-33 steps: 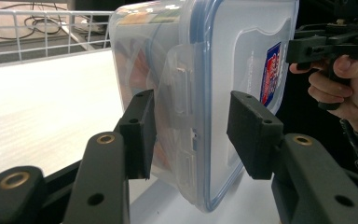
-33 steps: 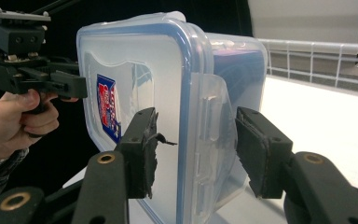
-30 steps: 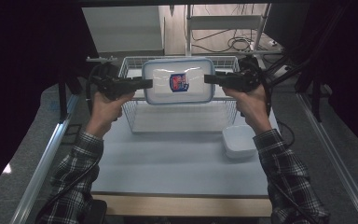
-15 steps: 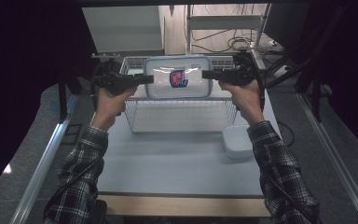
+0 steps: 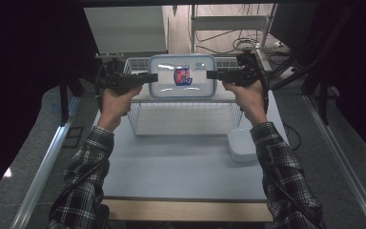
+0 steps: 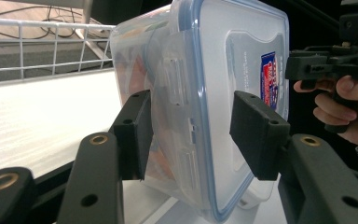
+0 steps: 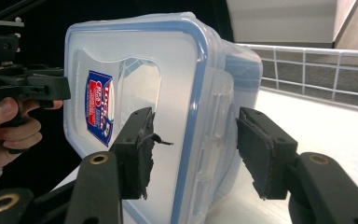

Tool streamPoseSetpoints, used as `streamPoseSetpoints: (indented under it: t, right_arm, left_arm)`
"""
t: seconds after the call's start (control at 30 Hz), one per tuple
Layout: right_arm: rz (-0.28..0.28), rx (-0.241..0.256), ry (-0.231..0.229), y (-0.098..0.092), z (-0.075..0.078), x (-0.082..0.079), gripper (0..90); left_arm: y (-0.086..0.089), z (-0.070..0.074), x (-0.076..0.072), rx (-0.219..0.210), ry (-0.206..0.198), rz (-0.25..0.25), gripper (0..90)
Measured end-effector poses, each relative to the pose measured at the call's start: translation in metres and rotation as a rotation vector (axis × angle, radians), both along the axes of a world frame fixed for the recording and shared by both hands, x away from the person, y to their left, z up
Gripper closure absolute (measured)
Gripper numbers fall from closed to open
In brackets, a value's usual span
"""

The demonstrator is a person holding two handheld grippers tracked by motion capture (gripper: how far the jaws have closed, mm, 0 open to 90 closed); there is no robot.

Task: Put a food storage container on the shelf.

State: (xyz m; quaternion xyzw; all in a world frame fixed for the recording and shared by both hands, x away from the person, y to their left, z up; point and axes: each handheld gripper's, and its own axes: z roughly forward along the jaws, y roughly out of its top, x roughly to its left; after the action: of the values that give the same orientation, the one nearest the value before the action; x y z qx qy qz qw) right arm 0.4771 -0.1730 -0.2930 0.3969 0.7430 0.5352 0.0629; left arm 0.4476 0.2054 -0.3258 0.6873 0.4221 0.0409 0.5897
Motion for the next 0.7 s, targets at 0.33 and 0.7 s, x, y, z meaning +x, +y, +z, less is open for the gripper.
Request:
streamPoseSetpoints:
  t: [0.33,0.7]
  right_arm:
    - [-0.042,-0.126,-0.042,0.011,-0.005,0.001,49.9]
    - [-0.059,-0.091,-0.037,0.009,-0.005,0.004,58.3]
  left_arm:
    - [0.004,-0.003,0.005,0.026,0.017,0.062,50.8]
    - [-0.002,-0.002,0.004,0.087,-0.031,0.099,55.3]
